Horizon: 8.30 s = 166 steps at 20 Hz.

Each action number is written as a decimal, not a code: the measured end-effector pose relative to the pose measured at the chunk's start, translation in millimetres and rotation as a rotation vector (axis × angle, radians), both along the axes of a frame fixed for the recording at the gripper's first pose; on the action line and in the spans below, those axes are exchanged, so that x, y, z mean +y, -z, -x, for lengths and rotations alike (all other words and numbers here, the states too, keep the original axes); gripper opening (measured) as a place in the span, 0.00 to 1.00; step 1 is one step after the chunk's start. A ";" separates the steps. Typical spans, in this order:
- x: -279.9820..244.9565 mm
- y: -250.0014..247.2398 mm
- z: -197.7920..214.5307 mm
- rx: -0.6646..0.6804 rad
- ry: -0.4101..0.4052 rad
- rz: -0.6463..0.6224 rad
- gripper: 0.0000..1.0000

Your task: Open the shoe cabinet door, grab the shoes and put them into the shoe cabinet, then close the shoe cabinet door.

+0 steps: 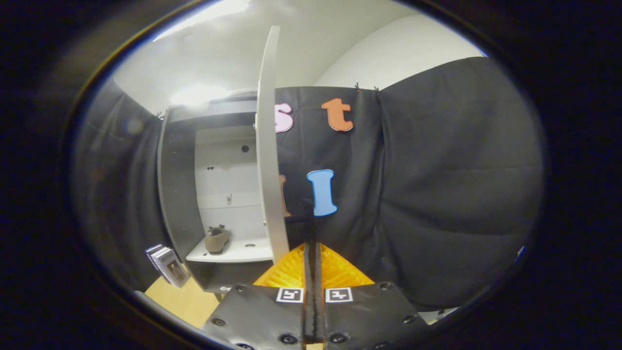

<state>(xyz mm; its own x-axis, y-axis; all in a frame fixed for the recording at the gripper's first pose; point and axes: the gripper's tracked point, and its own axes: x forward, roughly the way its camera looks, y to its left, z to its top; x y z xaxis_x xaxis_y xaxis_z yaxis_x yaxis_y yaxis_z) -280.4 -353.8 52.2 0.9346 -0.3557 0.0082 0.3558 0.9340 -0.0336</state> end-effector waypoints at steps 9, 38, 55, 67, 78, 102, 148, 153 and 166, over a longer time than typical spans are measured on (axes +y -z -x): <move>7.8 -3.2 20.7 -0.011 -0.029 0.025 0.02; 182.4 266.8 -79.7 0.513 -0.360 -0.047 0.03; 204.7 493.2 -81.6 0.986 -0.262 -0.183 0.03; 186.7 539.2 -76.4 1.101 -0.149 -0.183 0.14; 186.6 564.5 -82.1 1.146 -0.143 -0.179 0.18; 146.3 350.7 -189.1 0.698 -0.037 -0.075 0.03; 166.3 186.8 -478.3 0.401 -0.161 0.237 0.02; 172.8 204.9 -491.5 0.427 -0.184 0.214 0.02; 178.4 214.5 -495.3 0.441 -0.212 0.170 0.24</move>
